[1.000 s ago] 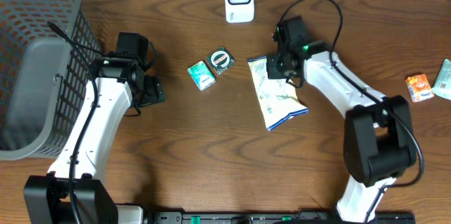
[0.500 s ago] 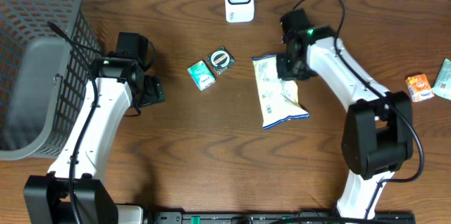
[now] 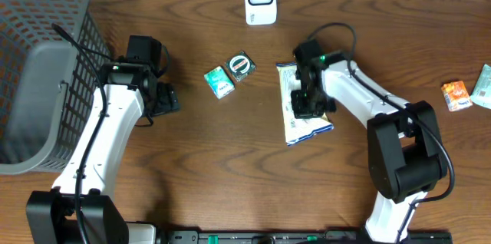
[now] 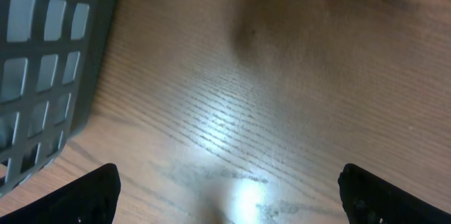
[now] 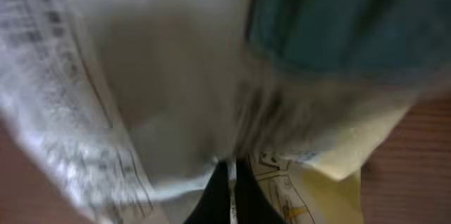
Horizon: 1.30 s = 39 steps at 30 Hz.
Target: Scan the item barcode
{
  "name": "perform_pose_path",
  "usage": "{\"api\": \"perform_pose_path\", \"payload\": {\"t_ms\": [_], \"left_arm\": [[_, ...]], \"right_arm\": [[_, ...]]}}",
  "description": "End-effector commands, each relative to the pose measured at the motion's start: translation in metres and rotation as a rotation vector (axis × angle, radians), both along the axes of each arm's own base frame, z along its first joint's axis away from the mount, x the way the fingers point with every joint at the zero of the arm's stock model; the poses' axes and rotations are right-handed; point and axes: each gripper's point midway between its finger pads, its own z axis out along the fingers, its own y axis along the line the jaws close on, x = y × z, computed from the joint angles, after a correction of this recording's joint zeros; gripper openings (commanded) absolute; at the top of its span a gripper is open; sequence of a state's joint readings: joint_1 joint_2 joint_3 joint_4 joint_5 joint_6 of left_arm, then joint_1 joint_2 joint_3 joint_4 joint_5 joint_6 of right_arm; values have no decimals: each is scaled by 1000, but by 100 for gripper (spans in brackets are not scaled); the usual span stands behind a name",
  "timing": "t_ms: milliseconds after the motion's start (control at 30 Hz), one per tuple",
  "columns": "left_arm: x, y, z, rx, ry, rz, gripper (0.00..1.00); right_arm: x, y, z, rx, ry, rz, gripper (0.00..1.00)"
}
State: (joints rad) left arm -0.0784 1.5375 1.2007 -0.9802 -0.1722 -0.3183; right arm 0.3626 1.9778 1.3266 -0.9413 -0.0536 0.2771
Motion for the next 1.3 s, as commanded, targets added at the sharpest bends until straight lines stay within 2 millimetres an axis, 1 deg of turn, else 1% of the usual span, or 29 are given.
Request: {"api": "perform_pose_path", "payload": {"t_ms": [0,33,100,133,200,233,267,300,367,400,467,567,667,733,800,900,933,967,1067,1100,1167,1233,1267], "left_arm": [[-2,4,0,18,2,20,98],[-2,4,0,18,2,19,98],[-2,4,-1,18,3,19,98],[-2,4,-1,18,3,19,98],[-2,4,-1,18,2,19,98],[-2,4,0,18,2,19,98],[-2,4,-1,18,2,19,98],[-2,4,-1,18,2,19,98],[-2,4,-1,18,2,19,98],[-2,4,0,18,2,19,98],[-2,4,0,18,2,19,98],[-2,4,-1,18,2,19,98],[-2,4,0,18,2,19,98],[-2,4,-1,18,3,19,98],[-2,4,-1,18,2,19,98],[-2,4,0,18,2,19,98],[-2,4,-1,18,3,19,98],[-2,4,-1,18,3,19,98],[-2,4,-1,18,3,19,98],[-2,4,0,18,2,19,98],[-2,4,-1,18,2,19,98],[-2,4,-1,18,2,19,98],[-2,4,-1,18,3,19,98]], "right_arm": [[-22,-12,-11,-41,67,-63,1],[-22,-13,-8,-43,72,-66,1],[-18,-20,3,-73,70,-72,1],[-11,-31,20,-127,59,-79,3],[0,-42,42,-184,37,-84,7],[7,-47,56,-210,18,-88,10],[12,-49,64,-222,1,-88,17],[21,-49,76,-226,-33,-91,27],[33,-44,85,-205,-78,-97,41],[39,-40,88,-181,-97,-99,41],[46,-34,88,-153,-123,-102,44],[49,-31,79,-137,-133,-101,41],[44,-27,62,-118,-120,-101,41],[40,-24,46,-95,-113,-101,42],[42,-23,30,-84,-136,-102,42],[52,-19,12,-47,-202,-108,43],[58,-12,7,-6,-234,-108,40],[68,-2,6,49,-267,-106,39],[86,15,15,142,-332,-98,38],[94,22,23,180,-349,-95,38],[108,29,43,229,-382,-96,38],[120,28,64,243,-405,-104,38],[126,25,77,242,-410,-112,38]]}}
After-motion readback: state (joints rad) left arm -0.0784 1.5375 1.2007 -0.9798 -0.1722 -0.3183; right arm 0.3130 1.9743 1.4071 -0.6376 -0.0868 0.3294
